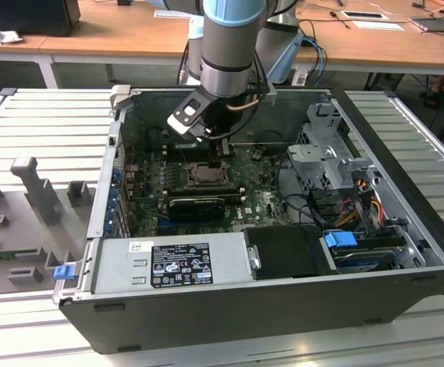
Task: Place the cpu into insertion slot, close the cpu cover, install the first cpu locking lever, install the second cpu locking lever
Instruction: 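Close the cpu cover, then install the first cpu locking lever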
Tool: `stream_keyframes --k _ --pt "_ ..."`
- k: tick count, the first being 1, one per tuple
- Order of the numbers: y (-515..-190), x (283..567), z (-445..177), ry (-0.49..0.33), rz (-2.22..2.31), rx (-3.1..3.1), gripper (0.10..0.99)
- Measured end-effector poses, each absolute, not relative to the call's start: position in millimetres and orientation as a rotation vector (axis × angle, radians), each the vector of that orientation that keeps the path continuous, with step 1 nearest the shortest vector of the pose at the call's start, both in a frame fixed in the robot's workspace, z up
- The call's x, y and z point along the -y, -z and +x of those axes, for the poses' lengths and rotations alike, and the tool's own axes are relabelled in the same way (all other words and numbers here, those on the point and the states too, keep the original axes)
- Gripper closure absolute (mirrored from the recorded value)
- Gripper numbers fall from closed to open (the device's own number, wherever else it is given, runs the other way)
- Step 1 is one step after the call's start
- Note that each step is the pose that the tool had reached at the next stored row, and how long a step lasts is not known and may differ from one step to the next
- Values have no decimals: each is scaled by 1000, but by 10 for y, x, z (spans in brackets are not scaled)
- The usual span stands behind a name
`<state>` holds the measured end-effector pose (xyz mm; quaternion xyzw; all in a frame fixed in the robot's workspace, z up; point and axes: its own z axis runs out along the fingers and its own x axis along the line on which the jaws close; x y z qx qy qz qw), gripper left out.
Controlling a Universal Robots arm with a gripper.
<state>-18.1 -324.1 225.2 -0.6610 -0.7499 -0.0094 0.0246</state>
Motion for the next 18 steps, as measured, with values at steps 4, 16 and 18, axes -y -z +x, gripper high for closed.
stream_keyframes --k 4,16,18 --pt "-2253 3242 -205 29 -2044 2320 980" --pt "-2259 3242 -231 28 -2045 2320 980" --pt "-2262 3242 -231 29 -2044 2320 980"
